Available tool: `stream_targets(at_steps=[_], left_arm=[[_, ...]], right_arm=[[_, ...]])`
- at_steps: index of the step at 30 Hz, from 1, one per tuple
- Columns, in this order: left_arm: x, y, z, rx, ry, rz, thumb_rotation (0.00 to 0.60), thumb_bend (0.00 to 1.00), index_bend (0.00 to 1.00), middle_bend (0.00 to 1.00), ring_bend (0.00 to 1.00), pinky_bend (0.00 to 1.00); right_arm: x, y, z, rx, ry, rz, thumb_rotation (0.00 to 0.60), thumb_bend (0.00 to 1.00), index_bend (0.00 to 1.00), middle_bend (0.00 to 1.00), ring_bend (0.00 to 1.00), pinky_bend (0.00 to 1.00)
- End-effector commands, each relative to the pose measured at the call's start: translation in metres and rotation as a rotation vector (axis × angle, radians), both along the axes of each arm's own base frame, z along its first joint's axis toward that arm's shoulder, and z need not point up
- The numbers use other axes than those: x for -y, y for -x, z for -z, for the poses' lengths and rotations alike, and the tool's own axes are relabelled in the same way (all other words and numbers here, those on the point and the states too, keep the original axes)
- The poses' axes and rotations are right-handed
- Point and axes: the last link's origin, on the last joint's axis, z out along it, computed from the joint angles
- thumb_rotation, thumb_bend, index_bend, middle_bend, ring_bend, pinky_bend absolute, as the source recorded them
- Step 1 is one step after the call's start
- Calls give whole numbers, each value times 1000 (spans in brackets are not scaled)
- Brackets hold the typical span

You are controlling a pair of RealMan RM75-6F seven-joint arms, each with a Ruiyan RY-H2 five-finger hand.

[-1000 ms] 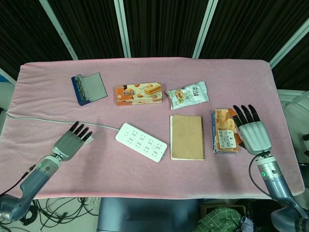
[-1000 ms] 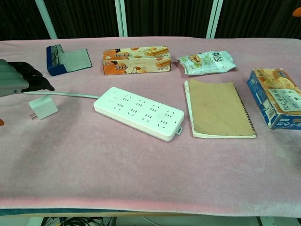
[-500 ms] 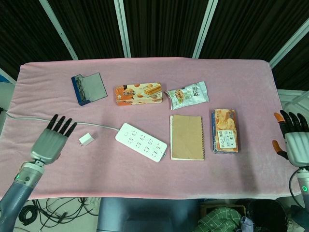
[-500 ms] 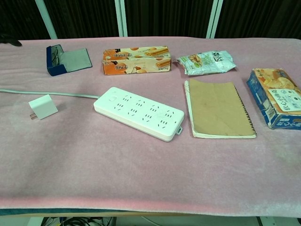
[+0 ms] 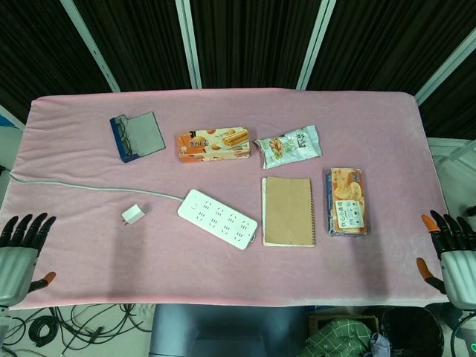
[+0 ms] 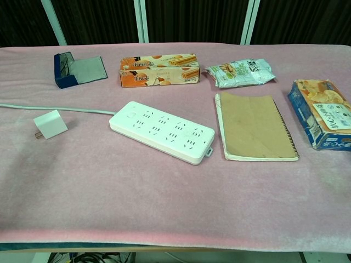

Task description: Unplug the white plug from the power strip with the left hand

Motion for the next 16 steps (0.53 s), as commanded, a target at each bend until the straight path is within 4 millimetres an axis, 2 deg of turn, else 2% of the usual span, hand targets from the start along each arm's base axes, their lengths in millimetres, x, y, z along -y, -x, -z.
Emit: stream_targets(at_steps=[1, 5, 11, 16], left_arm=[[18, 11, 0, 78, -68, 4, 600, 99, 70, 43, 0, 0], [25, 19, 0, 121, -90, -3, 600, 99, 70, 42, 0, 0], [29, 22, 0, 116, -108, -23, 600, 99, 70, 39, 0, 0], [26, 24, 1, 108, -109, -37, 600, 99, 69, 37, 0, 0]], right_arm=[[-12, -9, 15, 35, -14, -8, 600, 292, 12, 30, 42, 39], [-16, -6, 22, 29, -34, 0, 600, 292, 10, 30, 41, 39], [-15, -4, 20, 31, -37, -3, 600, 292, 10, 30, 42, 39], [-14, -5, 21, 56, -44, -7, 600, 292, 9, 30, 42, 39]])
